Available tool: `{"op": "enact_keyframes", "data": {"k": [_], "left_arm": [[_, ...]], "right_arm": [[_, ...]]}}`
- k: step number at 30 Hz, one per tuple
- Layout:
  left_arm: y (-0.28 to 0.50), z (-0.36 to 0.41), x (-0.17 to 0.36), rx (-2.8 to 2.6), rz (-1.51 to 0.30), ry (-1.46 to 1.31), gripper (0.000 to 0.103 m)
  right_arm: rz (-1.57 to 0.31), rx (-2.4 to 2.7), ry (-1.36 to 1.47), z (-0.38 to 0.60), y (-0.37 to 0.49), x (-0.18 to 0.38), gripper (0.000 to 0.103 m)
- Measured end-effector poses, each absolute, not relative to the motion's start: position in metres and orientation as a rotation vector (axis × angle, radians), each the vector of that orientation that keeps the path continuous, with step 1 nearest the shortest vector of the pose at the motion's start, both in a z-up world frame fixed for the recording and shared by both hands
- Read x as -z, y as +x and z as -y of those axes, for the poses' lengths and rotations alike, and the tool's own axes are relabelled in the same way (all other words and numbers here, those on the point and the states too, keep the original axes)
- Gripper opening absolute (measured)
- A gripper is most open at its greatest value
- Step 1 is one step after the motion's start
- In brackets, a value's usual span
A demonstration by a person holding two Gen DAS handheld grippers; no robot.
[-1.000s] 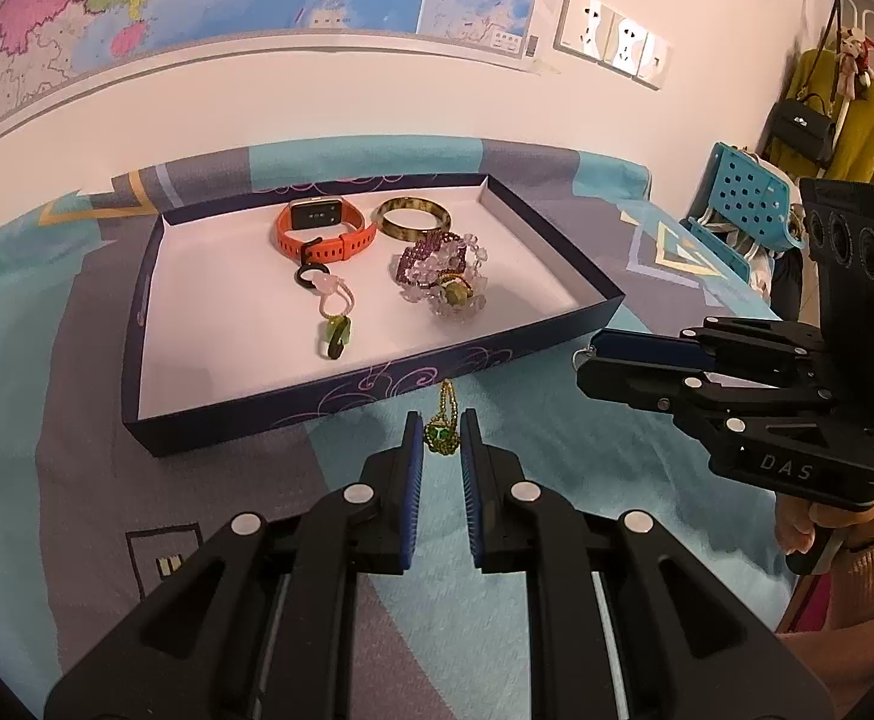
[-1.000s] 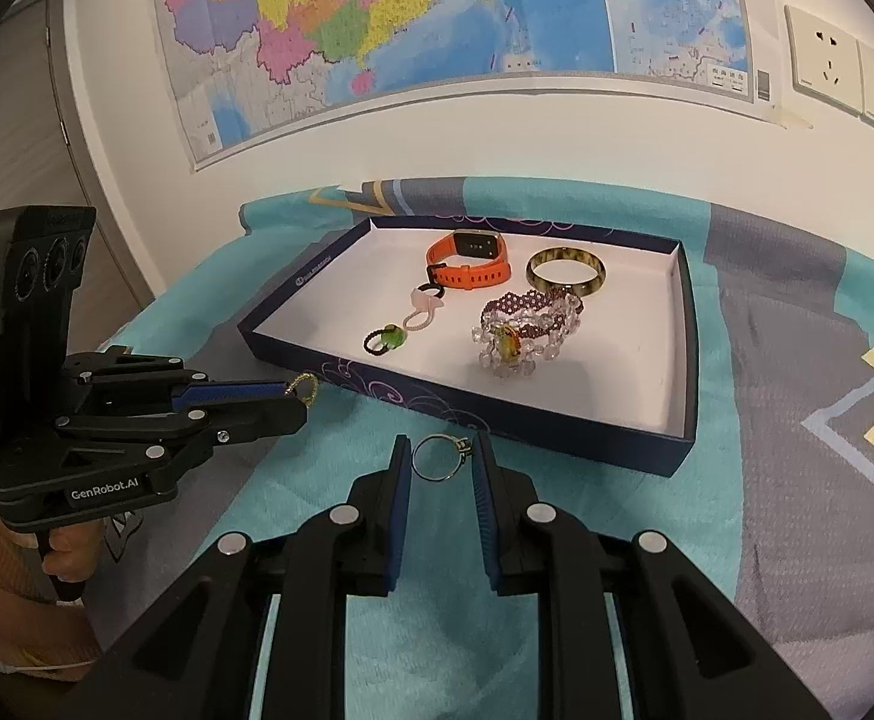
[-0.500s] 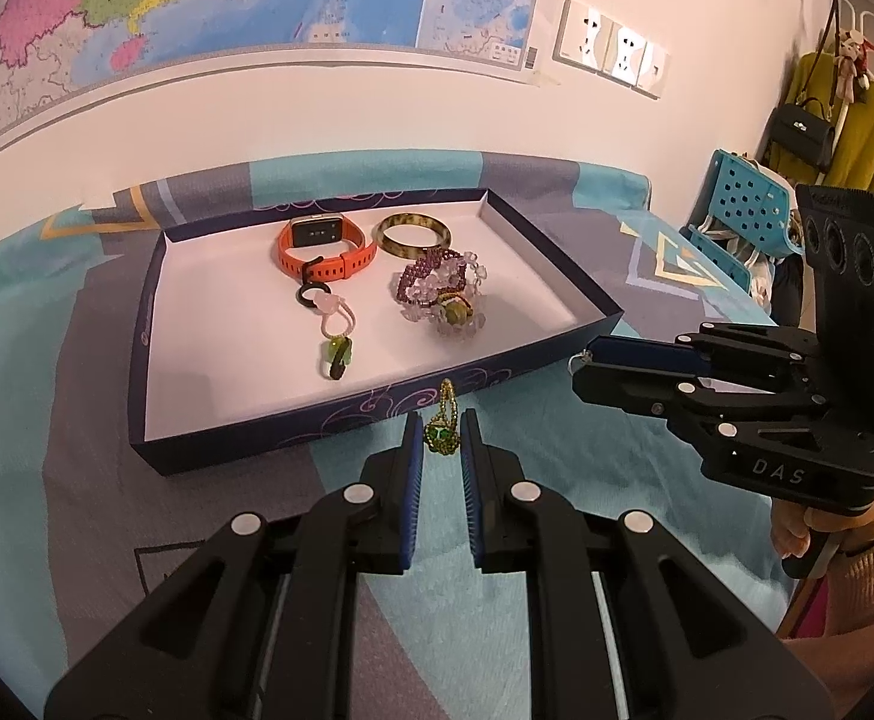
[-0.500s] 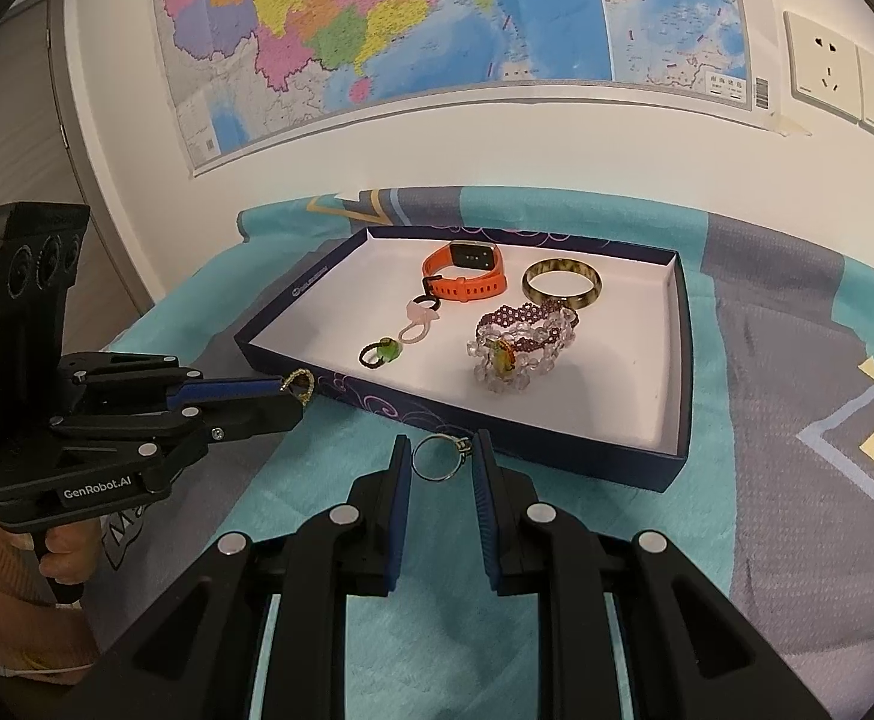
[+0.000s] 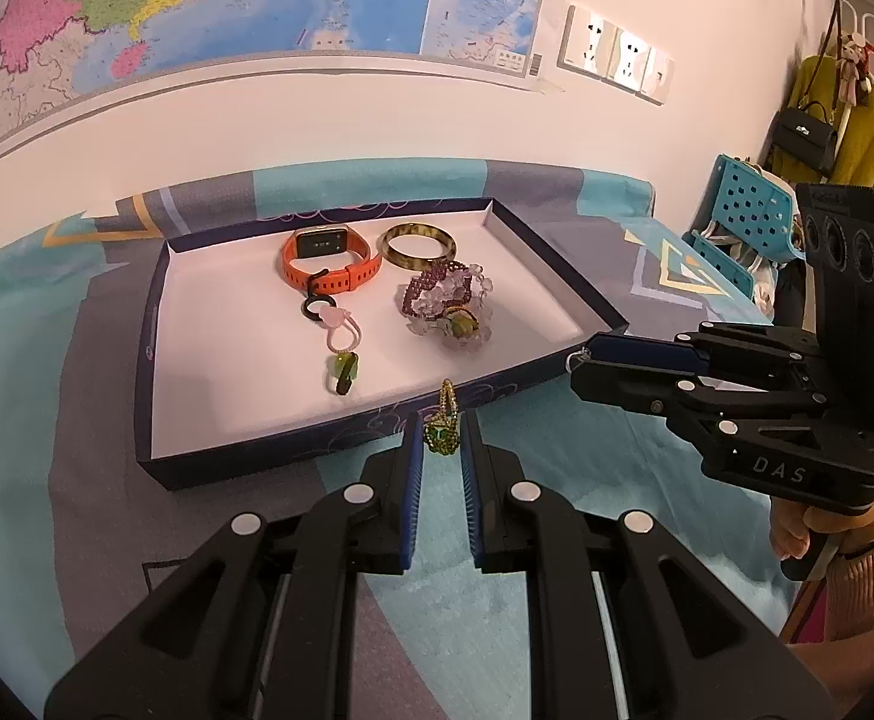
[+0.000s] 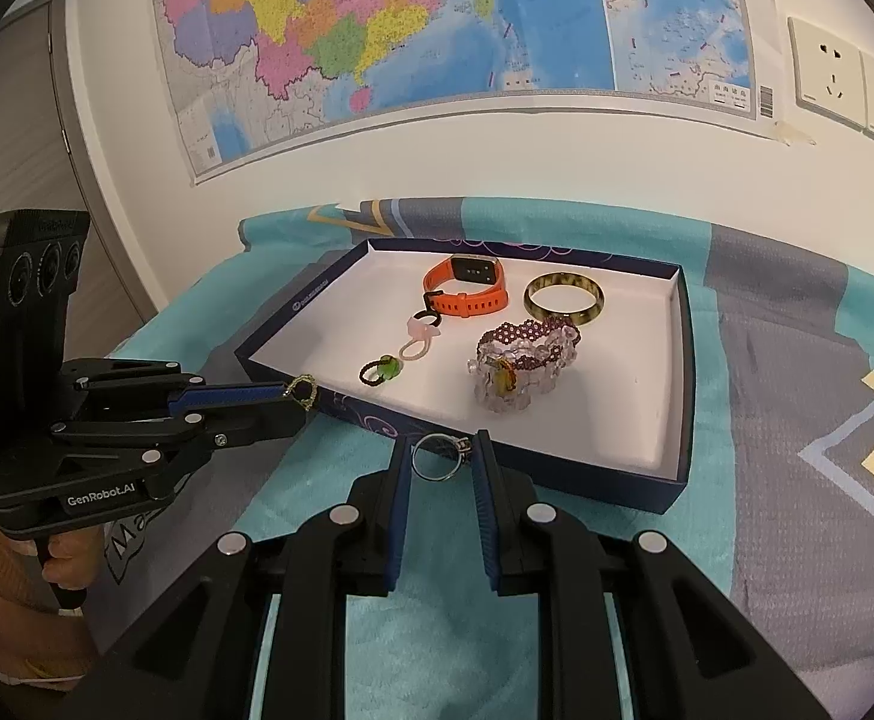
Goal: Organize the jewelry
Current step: 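Carry the silver ring with the right gripper while the left gripper carries the gold pin into the box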
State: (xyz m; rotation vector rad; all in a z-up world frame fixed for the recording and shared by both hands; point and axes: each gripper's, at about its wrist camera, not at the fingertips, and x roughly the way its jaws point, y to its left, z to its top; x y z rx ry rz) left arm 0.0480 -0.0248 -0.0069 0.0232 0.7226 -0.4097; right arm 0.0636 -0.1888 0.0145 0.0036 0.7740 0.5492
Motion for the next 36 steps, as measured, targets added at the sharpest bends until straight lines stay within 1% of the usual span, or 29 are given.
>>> {"op": "enact_keyframes", "data": {"k": [36], "left_arm": [[0.068, 0.031, -0.004, 0.398, -0.702, 0.034, 0.013]], "right_arm": [[-0.762, -0.552, 0.019, 0.190, 0.084, -0.019, 0.019]]}}
